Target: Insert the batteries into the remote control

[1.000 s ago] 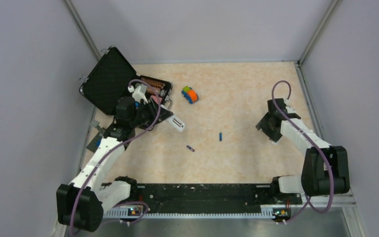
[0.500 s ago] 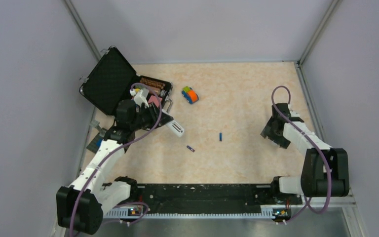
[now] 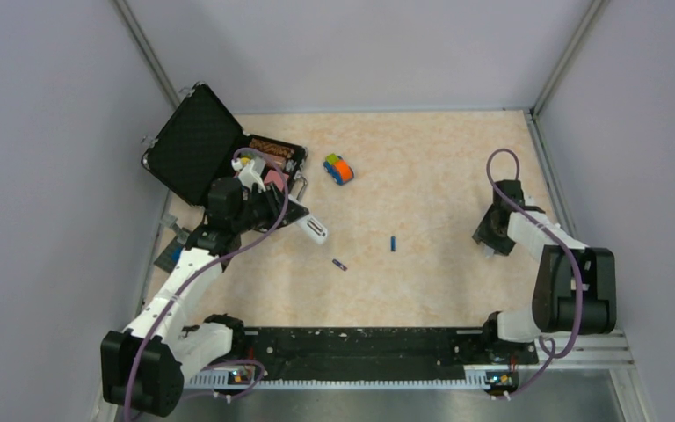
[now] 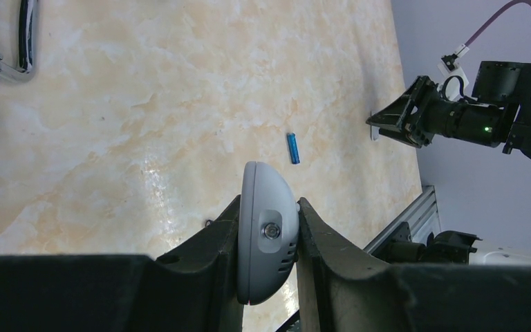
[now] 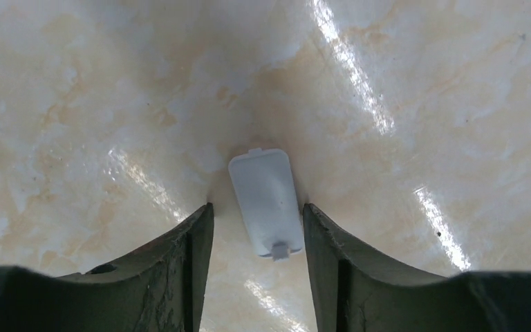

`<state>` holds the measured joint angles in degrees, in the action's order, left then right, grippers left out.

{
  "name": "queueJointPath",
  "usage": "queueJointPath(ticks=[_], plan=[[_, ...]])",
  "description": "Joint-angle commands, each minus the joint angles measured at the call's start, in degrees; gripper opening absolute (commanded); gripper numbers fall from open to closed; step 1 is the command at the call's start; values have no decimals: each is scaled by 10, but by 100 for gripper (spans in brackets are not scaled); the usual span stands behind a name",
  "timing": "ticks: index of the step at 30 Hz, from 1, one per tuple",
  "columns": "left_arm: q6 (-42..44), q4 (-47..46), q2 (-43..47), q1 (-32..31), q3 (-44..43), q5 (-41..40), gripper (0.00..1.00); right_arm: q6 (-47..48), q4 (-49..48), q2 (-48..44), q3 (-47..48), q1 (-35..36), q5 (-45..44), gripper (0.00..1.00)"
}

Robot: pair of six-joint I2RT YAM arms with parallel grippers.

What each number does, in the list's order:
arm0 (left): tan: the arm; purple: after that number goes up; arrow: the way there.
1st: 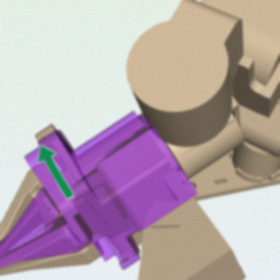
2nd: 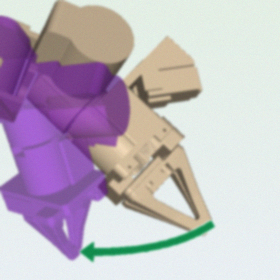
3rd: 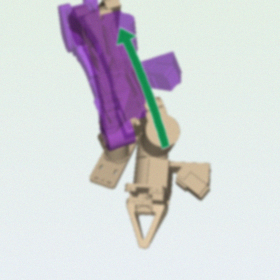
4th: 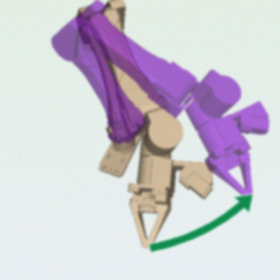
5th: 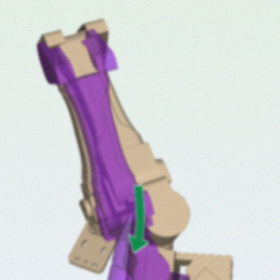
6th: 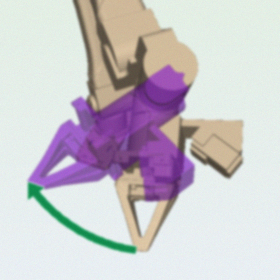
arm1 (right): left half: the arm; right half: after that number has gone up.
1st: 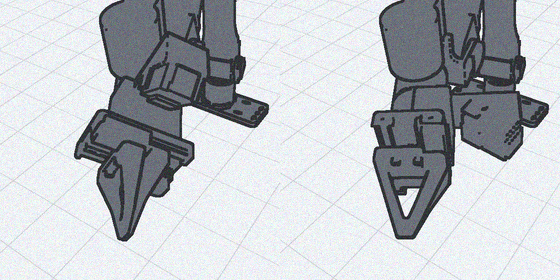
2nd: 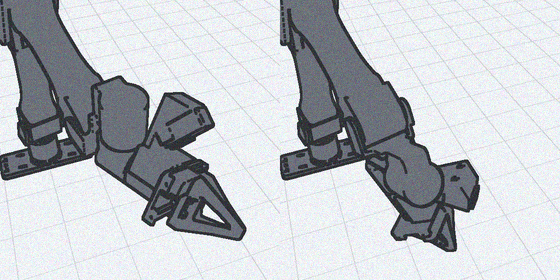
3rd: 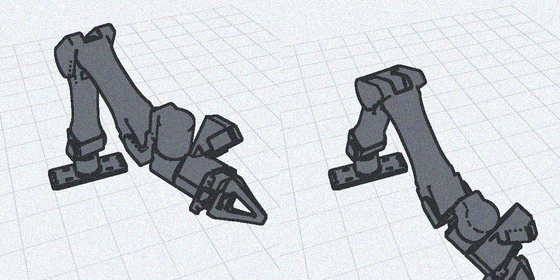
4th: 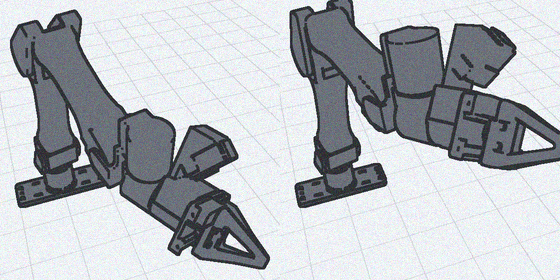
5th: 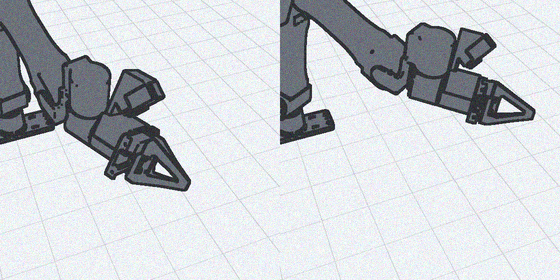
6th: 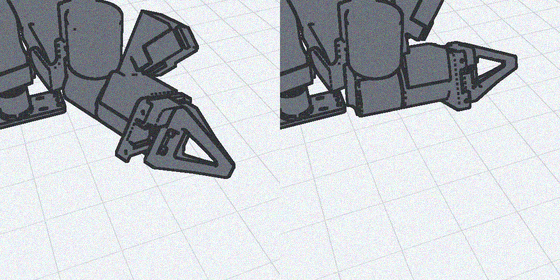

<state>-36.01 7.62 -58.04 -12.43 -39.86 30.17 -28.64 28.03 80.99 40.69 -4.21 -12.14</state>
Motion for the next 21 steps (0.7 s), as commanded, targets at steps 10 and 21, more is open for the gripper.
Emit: queueJointPath(ticks=[10, 21], plan=[[-13, -57, -9, 0, -3, -17, 0, -51, -44, 31, -30, 33, 118, 32], [29, -66, -31, 0, -11, 31, 0, -73, -36, -28, -9, 83, 85, 68]])
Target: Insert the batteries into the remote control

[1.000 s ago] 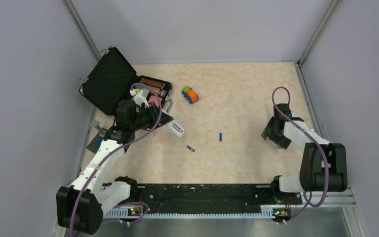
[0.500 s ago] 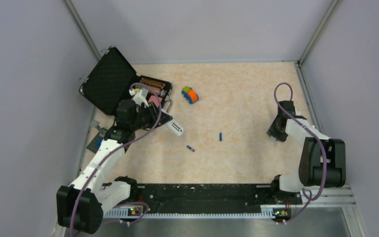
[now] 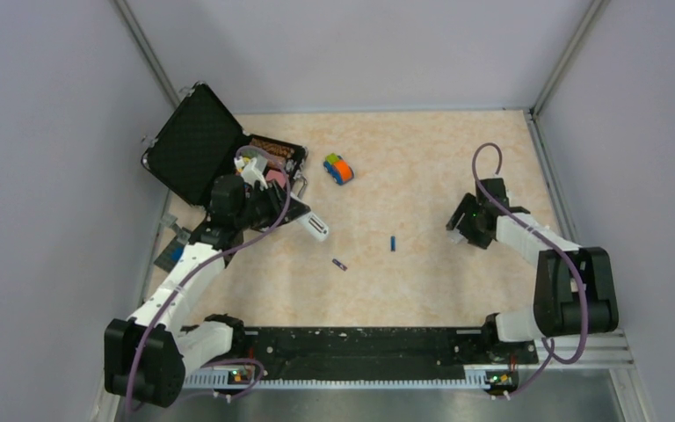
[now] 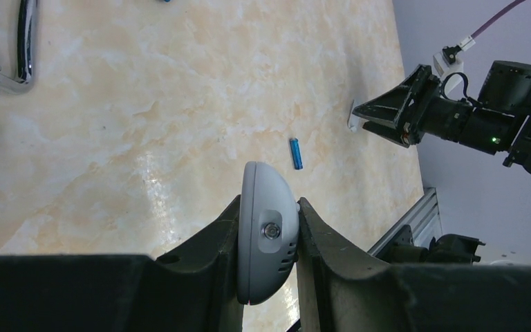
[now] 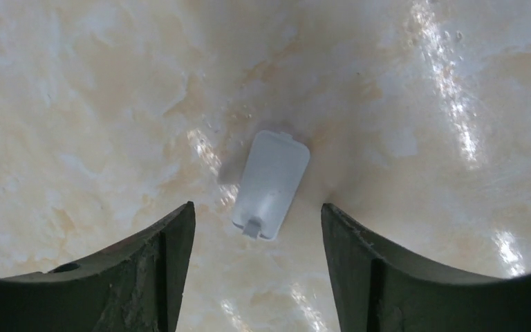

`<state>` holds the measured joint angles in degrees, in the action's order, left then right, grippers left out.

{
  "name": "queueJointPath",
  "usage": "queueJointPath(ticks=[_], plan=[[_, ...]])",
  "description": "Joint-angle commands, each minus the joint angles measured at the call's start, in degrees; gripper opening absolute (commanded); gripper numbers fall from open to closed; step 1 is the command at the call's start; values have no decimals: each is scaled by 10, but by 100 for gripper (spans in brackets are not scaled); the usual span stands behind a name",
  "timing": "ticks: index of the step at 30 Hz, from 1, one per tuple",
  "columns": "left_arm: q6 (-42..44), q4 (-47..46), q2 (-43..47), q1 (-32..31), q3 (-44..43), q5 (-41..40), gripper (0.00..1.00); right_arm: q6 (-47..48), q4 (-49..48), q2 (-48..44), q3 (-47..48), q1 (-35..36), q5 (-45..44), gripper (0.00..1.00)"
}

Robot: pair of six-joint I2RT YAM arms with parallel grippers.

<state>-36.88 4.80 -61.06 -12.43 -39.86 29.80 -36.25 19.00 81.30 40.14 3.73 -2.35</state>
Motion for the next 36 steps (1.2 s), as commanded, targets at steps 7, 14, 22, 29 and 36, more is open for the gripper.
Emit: queueJointPath(ticks=[7, 14, 22, 29, 36], plan=[[124, -71, 6, 0, -3, 137, 0, 72, 78, -84, 62, 36, 19, 72], [173, -116, 28, 0, 16, 190, 0, 95, 13, -75, 66, 142, 72, 63], [183, -117, 48, 0, 23, 224, 0, 64, -43, 29, 98, 277, 49, 50], [175, -97, 60, 0, 22, 199, 0, 34, -44, 103, 143, 329, -24, 37], [173, -81, 62, 1, 22, 192, 0, 22, 10, 142, 177, 358, -103, 28]])
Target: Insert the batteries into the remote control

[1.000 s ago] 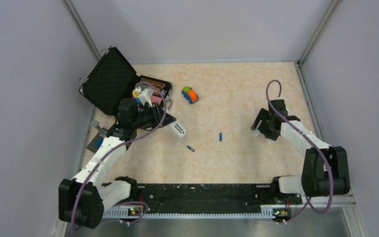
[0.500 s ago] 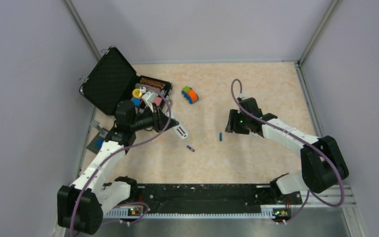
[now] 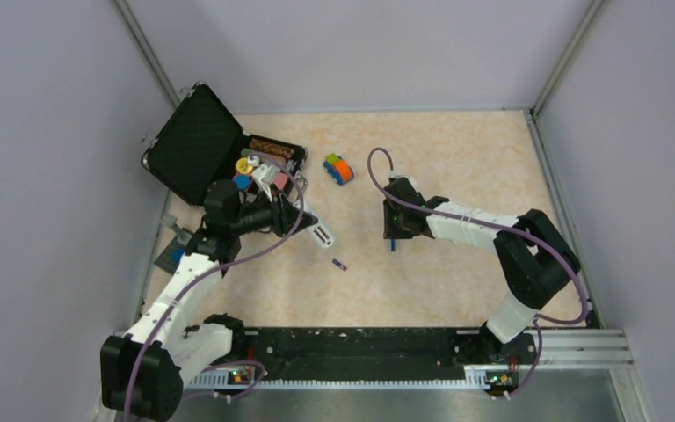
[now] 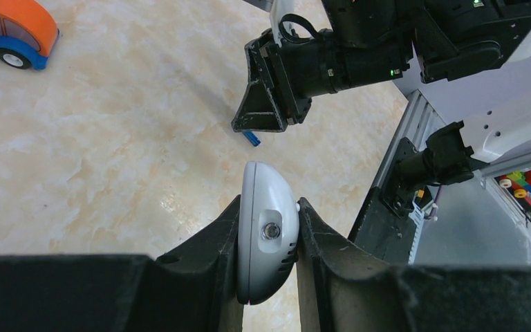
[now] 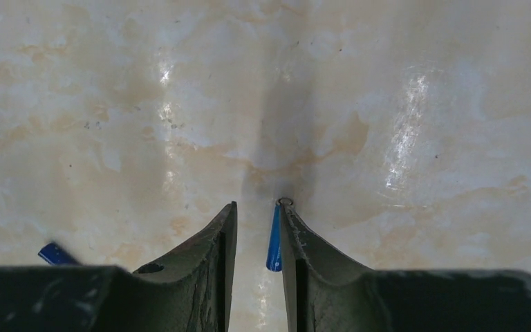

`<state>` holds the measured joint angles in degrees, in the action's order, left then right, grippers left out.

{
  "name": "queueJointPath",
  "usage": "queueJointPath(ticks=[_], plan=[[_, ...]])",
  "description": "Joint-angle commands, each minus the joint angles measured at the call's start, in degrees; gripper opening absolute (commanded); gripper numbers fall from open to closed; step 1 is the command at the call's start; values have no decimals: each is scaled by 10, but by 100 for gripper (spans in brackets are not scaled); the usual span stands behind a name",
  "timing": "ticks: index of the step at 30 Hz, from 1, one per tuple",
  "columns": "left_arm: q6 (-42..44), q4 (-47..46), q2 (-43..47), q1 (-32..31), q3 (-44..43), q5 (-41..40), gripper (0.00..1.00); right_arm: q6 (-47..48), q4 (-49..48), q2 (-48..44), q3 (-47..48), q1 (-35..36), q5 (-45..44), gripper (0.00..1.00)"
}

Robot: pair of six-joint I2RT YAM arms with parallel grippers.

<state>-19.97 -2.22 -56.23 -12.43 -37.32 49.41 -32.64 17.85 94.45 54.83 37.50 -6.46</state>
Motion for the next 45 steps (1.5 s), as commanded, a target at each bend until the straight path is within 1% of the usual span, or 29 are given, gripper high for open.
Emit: queueJointPath(ticks=[1, 8, 12, 19, 21, 23, 25, 27, 31, 34, 37, 39, 45], plan=[[4, -10, 14, 1, -3, -5, 0, -19, 28, 13, 32, 23, -68, 28], [7, -4, 11, 1, -6, -16, 0, -17, 44, 14, 35, 30, -89, 29], [11, 4, 8, 1, -11, -22, 0, 3, 38, 7, 37, 40, -80, 30], [17, 16, 17, 1, -11, -59, 0, 0, 56, 16, 50, 45, -96, 32], [19, 20, 23, 1, -12, -81, 0, 13, 53, 10, 54, 55, -104, 35], [13, 49, 35, 2, -14, -134, 0, 39, 43, 2, 61, 67, -101, 38], [0, 58, 49, 6, -6, -212, 0, 75, 19, -3, 64, 78, -63, 40], [-10, 77, 55, 18, -4, -271, 0, 111, -14, -5, 65, 96, -10, 41], [-25, 114, 51, 40, -5, -314, 0, 170, -57, 15, 76, 144, 48, 45], [-39, 135, 58, 48, -5, -352, 0, 197, -65, 43, 98, 180, 39, 48], [-51, 150, 66, 58, -4, -377, 0, 206, -72, 74, 121, 203, 22, 49], [-57, 158, 65, 68, -4, -381, 0, 206, -74, 91, 134, 212, 6, 49], [-80, 172, 51, 115, 7, -353, 0, 212, -69, 119, 152, 229, -22, 49]])
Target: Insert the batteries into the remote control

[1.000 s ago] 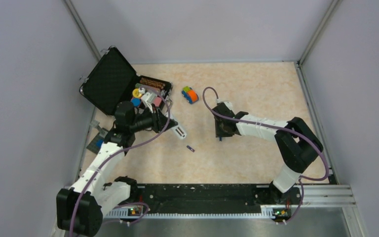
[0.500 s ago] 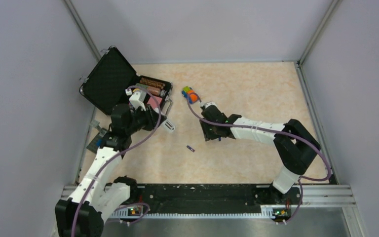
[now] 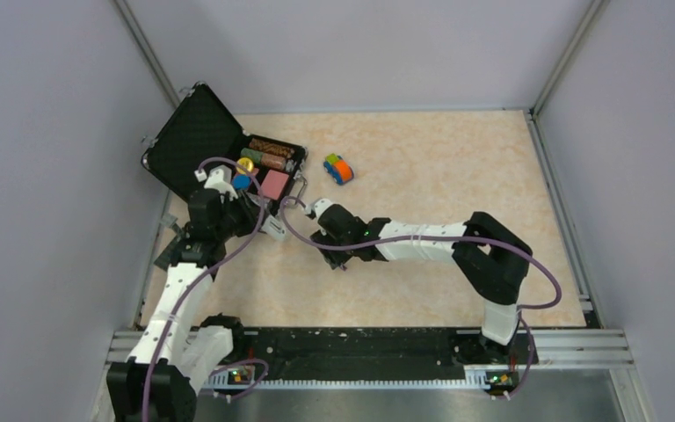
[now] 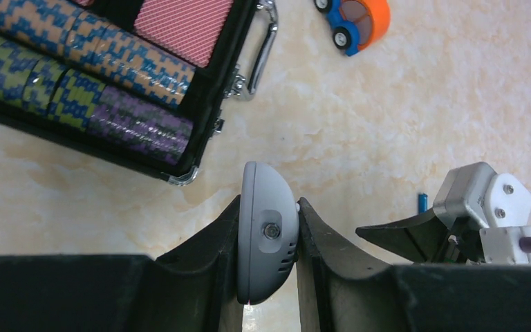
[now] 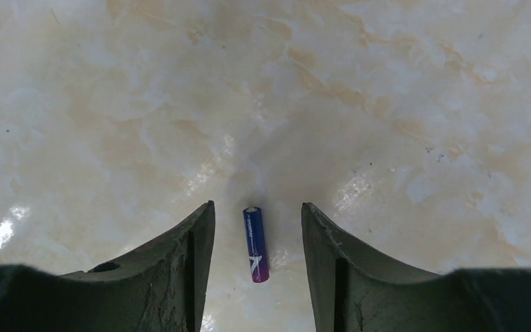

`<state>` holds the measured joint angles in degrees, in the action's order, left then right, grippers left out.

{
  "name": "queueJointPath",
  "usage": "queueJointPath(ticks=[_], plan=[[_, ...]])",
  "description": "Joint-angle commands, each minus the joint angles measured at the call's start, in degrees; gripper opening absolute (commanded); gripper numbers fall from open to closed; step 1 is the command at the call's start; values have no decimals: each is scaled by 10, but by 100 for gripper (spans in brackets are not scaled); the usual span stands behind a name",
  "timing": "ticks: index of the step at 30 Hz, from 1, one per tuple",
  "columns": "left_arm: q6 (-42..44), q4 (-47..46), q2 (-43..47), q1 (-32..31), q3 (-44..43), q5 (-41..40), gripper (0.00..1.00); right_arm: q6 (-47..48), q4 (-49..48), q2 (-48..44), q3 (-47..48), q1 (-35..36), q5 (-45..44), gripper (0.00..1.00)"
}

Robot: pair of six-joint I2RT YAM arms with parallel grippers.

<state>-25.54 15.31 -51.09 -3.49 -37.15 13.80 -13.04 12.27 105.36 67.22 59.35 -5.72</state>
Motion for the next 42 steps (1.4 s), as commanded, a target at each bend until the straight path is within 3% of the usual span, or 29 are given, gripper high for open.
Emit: queueJointPath(ticks=[1, 8, 17, 22, 27, 33, 37, 42], plan=[[-29, -3, -1, 31, 8, 6, 0, 17, -12, 12, 28, 12, -29, 48], [-49, -6, 5, 50, 21, 10, 0, 26, 9, 19, 23, 23, -38, 40], [-55, -17, 4, 51, 28, 16, 0, 33, 29, 22, 11, 32, -34, 39], [-54, -18, 8, 51, 30, 22, 0, 27, 43, 38, 21, 32, -41, 30], [-54, -17, 12, 51, 31, 26, 0, 27, 42, 52, 26, 33, -42, 28], [-51, -15, 13, 51, 28, 35, 0, 16, 44, 38, 24, 33, -54, 4], [-45, -25, 11, 51, 27, 69, 0, 11, 43, -3, 27, 33, -75, 3], [-55, -76, -5, 50, 20, 194, 0, -3, 31, -79, 25, 33, -99, 2]])
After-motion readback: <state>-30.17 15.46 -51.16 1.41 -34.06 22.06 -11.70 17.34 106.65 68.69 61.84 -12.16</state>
